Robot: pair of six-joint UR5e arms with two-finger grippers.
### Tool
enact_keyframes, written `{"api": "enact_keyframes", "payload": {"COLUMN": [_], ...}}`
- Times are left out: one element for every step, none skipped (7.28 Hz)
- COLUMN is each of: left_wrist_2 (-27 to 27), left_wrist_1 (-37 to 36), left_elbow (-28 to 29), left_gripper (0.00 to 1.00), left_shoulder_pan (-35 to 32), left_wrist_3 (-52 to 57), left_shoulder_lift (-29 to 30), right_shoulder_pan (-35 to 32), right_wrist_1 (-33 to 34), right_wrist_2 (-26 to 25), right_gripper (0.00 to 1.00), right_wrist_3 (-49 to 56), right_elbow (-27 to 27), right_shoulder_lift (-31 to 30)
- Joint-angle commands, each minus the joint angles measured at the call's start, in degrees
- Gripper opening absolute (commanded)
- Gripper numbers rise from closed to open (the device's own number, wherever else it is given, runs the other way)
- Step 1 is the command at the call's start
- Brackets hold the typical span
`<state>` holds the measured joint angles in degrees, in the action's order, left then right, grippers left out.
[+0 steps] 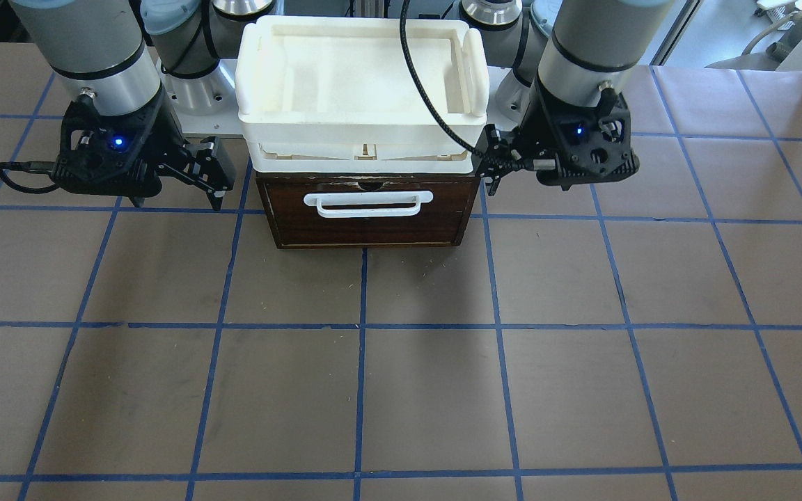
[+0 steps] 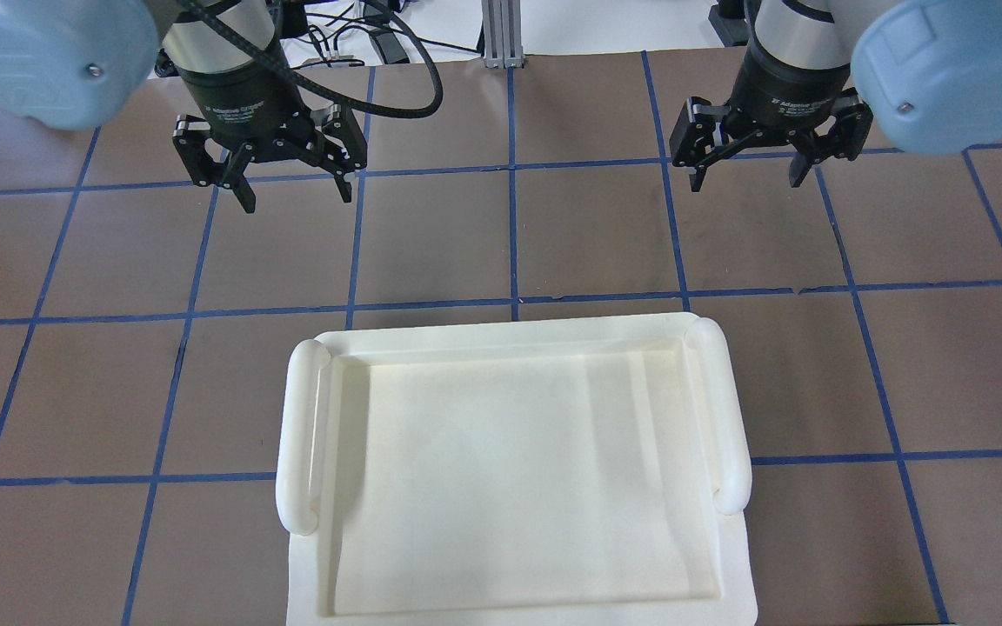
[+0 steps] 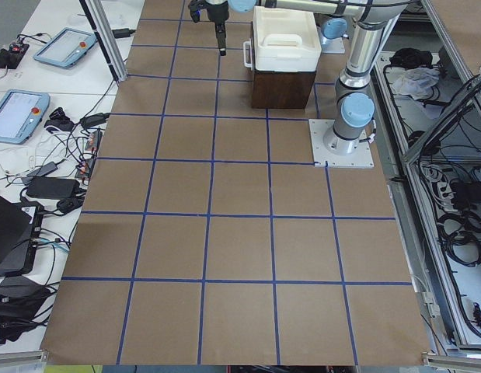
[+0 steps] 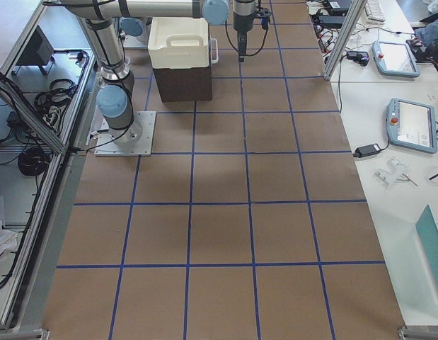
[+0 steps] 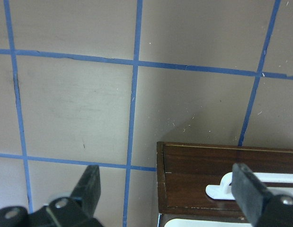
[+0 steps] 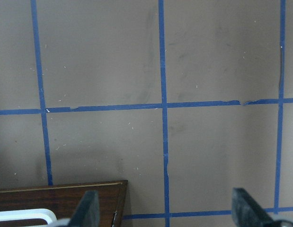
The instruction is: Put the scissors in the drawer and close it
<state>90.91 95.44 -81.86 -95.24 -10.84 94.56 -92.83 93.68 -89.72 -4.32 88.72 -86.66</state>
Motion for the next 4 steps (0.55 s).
{"api": "enact_keyframes", "payload": {"left_wrist_2": [-0.2,0.1,-0.7,-0.4], "left_wrist_1": [-2.0,-1.8,-1.7,-1.7], "left_elbow": [-0.2,-0.4,-0.4,-0.5], "left_gripper": [1.0,1.0,1.0,1.0], "left_shoulder_pan": [0.5,1.9,3.0,3.0], "left_wrist_3": [1.8,4.4,6.1,6.3], "left_shoulder_lift": [-2.3,-2.3,-2.7,-2.8], "right_shoulder_pan": [-0.1,-0.2,-0.1,-0.1], "right_wrist_1": [-0.2,-0.2,-0.2,-0.2], "right_wrist_2": [1.3,1.3,1.2,1.1], "right_gripper": [1.0,1.0,1.0,1.0], "right_wrist_3": [0.1,0.0,0.1,0.1], "right_elbow": [0.0,0.0,0.4,0.9], "right_shoulder_lift": [-0.3,-0.2,-0.2,-0.5]}}
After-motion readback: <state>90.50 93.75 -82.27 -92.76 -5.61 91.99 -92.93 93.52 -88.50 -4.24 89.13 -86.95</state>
